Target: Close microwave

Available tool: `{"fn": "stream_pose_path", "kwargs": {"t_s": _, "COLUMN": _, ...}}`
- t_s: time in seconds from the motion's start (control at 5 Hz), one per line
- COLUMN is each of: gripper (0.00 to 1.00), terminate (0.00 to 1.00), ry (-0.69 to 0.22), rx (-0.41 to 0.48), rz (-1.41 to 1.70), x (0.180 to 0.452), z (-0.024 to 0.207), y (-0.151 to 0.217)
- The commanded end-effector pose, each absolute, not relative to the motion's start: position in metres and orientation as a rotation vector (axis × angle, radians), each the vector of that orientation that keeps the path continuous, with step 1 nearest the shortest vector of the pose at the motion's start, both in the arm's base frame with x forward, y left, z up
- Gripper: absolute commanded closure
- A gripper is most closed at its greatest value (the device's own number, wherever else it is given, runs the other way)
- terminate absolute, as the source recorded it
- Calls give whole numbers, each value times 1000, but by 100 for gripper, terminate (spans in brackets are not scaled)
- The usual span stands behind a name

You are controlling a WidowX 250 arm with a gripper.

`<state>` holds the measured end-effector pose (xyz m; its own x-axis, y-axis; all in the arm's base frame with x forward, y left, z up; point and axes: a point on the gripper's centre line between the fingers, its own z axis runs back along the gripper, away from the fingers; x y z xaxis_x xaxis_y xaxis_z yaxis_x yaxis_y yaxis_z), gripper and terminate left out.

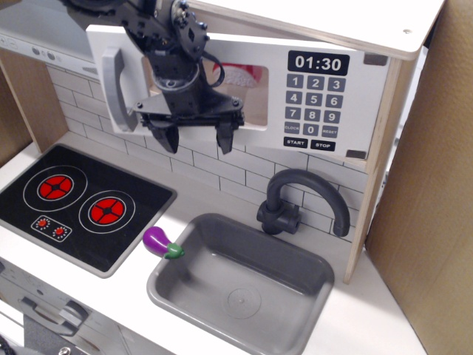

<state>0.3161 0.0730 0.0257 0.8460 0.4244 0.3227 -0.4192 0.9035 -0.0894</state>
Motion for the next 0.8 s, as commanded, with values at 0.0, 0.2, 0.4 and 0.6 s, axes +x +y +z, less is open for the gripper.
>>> {"fn": "stream_pose_path", "kwargs": {"t_s": 0.0, "gripper": 0, "terminate": 0, "ry": -407, "rx": -13, "rz": 439, "x": 340, "z": 46, "y": 88}}
{"fn": "stream_pose_path", "kwargs": {"t_s": 0.2, "gripper": 0, "terminate": 0, "ry": -417, "rx": -7, "rz": 456, "x": 348, "z": 47, "y": 92}}
{"fn": "stream_pose_path", "kwargs": {"t_s": 0.4, "gripper": 0, "terminate": 0, "ry": -424, "rx": -4, "rz": 471, "x": 353, "z": 48, "y": 95}}
{"fn": "stream_pose_path", "kwargs": {"t_s": 0.6, "gripper": 0, "terminate": 0, "ry": -429, "rx": -7, "rz": 477, "x": 355, "z": 50, "y": 95}}
